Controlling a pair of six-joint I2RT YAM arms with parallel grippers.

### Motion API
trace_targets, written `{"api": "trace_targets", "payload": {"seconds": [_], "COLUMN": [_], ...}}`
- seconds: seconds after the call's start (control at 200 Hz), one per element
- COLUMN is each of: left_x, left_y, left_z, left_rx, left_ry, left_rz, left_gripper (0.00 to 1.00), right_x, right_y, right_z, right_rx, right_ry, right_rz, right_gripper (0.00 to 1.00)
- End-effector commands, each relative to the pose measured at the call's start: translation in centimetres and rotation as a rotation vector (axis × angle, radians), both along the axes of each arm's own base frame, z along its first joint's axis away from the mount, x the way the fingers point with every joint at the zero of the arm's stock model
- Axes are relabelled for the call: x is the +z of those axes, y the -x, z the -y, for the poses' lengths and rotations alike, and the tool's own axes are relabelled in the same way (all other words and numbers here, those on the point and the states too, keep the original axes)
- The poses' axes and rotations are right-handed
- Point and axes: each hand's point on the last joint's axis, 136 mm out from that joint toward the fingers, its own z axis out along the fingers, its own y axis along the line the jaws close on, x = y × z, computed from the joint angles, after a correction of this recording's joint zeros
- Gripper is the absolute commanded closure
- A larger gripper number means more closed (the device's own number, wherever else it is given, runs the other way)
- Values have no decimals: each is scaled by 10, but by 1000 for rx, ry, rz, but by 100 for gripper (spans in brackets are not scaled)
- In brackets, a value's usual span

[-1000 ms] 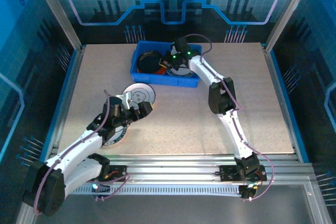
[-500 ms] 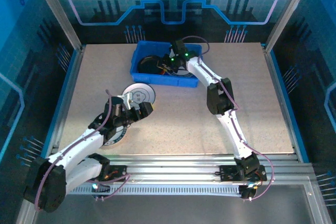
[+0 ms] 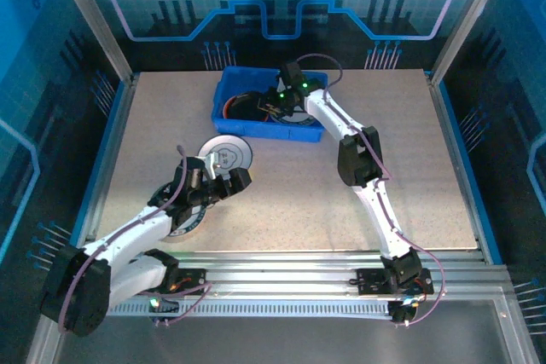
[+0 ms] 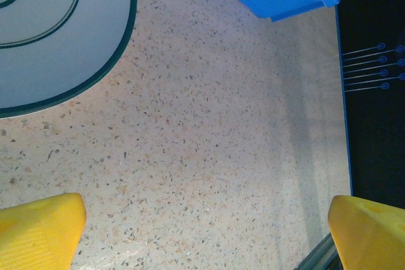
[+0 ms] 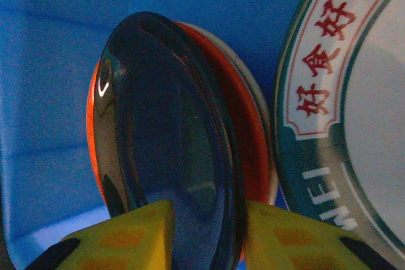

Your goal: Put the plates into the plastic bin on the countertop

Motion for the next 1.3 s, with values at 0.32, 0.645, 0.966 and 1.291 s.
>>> {"api": "trace_targets", "payload": {"seconds": [0.32,0.645,0.966,1.291], "left_x": [13,9,16,26], "left_y": [-13,-11,-9,-14], "left_z": [9,7,2,-2], "left_rx": [-8,-7,7,34], "left_ry": [4,-13,-30,-35], "left_rz": [51,40,57,88], "left_gripper": [1,1,1,1], "right_x": [30,13,79,181], "right_y": [8,6,-4,37], "right_z": [2,-11,3,18], "right_rx": [33,40,35,72], "right_ry": [50,4,-42,-167], "right_rz": [53,20,147,364], "right_gripper": [69,79,78,75]}}
